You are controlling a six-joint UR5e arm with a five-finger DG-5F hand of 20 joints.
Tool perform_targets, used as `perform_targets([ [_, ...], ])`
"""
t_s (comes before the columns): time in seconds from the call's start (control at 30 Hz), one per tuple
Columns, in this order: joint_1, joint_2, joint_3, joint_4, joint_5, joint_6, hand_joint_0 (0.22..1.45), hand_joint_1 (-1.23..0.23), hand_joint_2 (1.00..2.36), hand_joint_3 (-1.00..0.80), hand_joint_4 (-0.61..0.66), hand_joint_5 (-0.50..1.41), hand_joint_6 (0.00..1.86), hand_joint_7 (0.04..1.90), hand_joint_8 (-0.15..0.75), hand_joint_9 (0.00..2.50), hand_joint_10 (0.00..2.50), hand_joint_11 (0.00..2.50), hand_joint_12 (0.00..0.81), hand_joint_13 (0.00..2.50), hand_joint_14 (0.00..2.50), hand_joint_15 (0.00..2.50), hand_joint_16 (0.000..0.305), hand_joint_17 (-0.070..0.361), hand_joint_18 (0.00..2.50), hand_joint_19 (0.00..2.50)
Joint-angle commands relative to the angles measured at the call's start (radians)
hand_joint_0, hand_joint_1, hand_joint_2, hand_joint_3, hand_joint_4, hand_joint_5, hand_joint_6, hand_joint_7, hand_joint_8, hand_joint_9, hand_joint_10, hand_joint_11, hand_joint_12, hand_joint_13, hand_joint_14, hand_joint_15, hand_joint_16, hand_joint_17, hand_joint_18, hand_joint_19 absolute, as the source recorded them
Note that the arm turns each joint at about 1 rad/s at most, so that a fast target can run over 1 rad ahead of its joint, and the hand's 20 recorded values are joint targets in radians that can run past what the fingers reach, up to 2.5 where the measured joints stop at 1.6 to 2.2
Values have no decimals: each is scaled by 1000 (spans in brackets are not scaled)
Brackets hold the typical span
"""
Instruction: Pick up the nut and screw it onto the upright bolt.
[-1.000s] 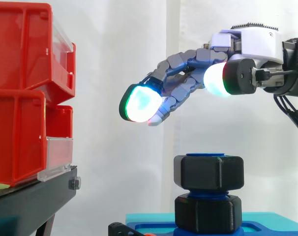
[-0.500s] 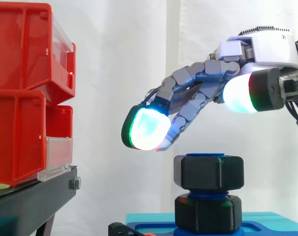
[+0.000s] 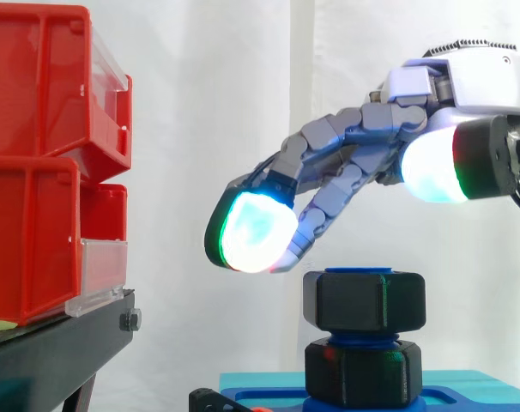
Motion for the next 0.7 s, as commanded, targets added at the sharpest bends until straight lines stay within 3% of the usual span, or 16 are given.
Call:
perform_targets([
  [0.0, 4, 0, -14, 3, 6, 2, 447, -273, 1000, -500, 169, -142, 501, 593, 203, 494, 0, 0, 308, 103, 0, 0, 36, 82, 0, 0],
  [0.13, 7, 0, -32, 18, 9, 11, 446, -273, 1000, -500, 166, -148, 501, 604, 206, 482, 0, 0, 310, 98, 0, 0, 37, 83, 0, 0],
  [0.67, 8, 0, -32, 29, 11, 25, 459, -296, 1000, -500, 194, -133, 502, 710, 228, 550, 0, 0, 316, 217, 0, 0, 36, 81, 0, 0],
])
